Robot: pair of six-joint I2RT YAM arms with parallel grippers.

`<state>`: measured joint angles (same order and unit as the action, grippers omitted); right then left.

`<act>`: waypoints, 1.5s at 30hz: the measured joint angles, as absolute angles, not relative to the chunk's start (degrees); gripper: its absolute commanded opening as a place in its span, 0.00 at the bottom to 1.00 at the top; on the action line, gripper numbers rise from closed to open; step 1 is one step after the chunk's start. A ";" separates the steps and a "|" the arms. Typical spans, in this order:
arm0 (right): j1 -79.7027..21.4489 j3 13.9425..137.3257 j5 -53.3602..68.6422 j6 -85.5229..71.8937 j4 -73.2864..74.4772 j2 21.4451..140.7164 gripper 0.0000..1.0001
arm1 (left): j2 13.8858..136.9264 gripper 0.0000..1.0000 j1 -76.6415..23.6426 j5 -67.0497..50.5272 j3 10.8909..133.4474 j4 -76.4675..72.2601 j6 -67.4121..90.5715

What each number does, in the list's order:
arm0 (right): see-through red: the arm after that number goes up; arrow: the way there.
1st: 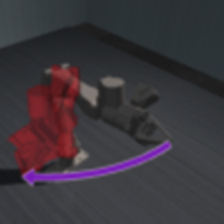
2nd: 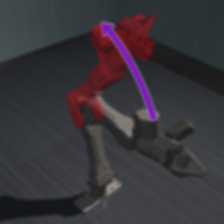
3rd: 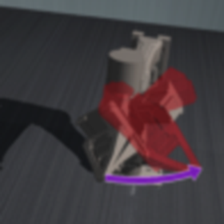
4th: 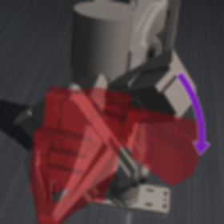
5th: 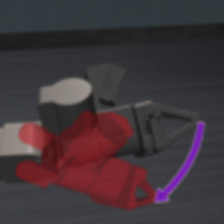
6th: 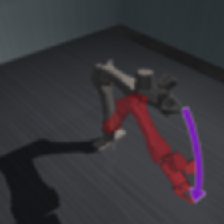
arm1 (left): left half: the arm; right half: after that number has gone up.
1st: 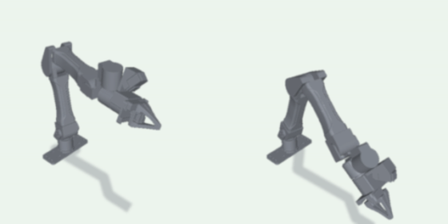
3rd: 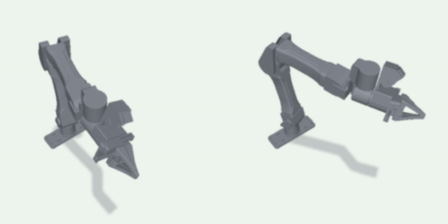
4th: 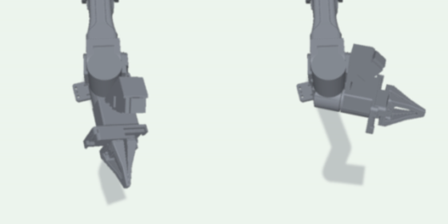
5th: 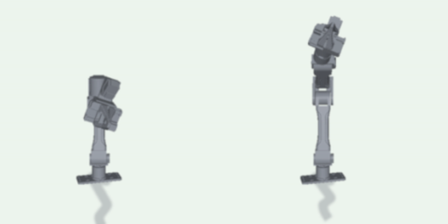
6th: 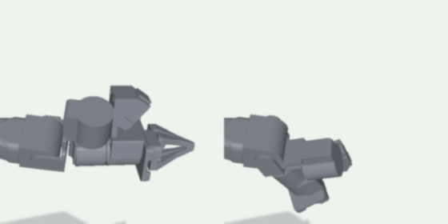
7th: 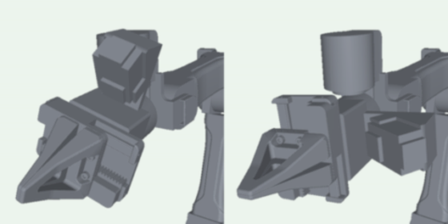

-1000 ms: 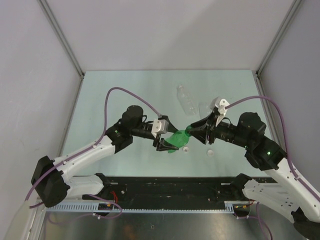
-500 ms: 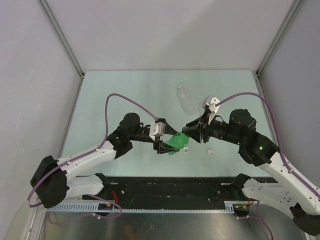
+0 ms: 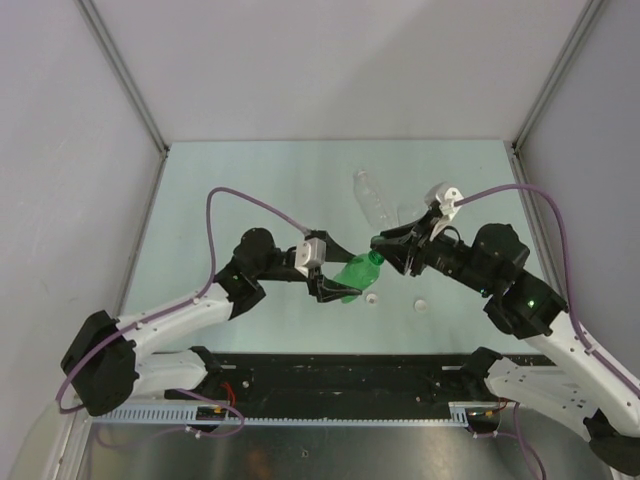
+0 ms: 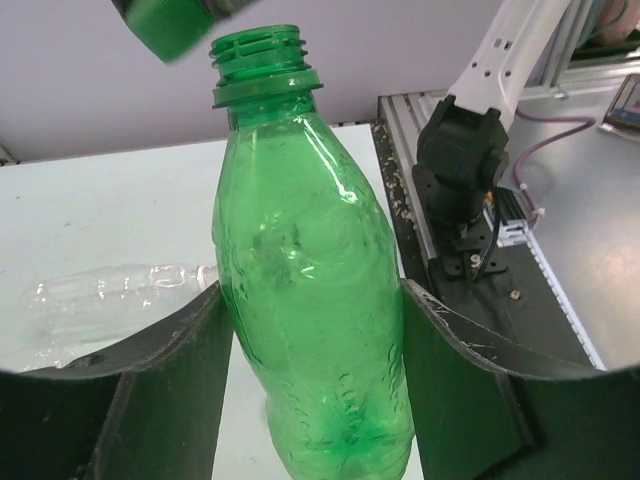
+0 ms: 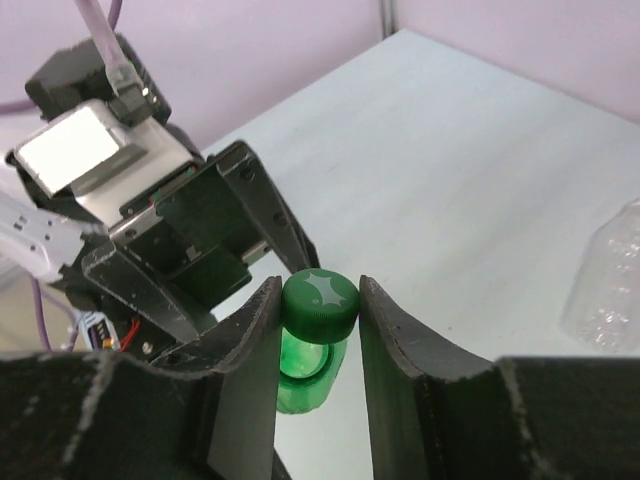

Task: Screw on the bottle caps
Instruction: Screw the bottle cap onto the plastic bottle.

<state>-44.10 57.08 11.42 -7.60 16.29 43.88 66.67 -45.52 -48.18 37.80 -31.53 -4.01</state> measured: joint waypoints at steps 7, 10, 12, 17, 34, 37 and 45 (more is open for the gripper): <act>-44.05 57.01 8.05 -9.65 8.69 42.68 0.00 | 66.76 0.00 -46.19 -46.11 37.80 -35.68 3.16; -44.03 57.01 8.23 -10.26 5.06 42.89 0.00 | 66.76 0.00 -46.92 -43.35 37.80 -38.30 7.60; -44.05 56.77 8.47 -10.57 2.83 43.11 0.00 | 66.74 0.00 -47.13 -41.39 37.80 -40.34 10.70; -44.03 55.37 9.08 -10.96 -0.51 43.07 0.00 | 66.32 0.00 -47.13 -37.60 37.04 -46.39 16.51; -44.05 52.40 9.08 -12.97 -8.82 42.83 0.00 | 65.98 0.00 -47.44 -39.05 36.03 -54.17 20.53; -44.03 52.38 9.10 -13.61 -9.54 43.40 0.00 | 65.98 0.00 -47.53 -39.70 36.03 -54.52 20.53; -44.03 52.36 11.38 -15.27 -11.57 44.69 0.00 | 66.00 0.00 -47.79 -39.59 36.03 -54.76 20.56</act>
<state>-44.03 52.36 11.38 -15.27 -11.57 44.69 66.00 -47.79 -39.59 36.03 -54.76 20.56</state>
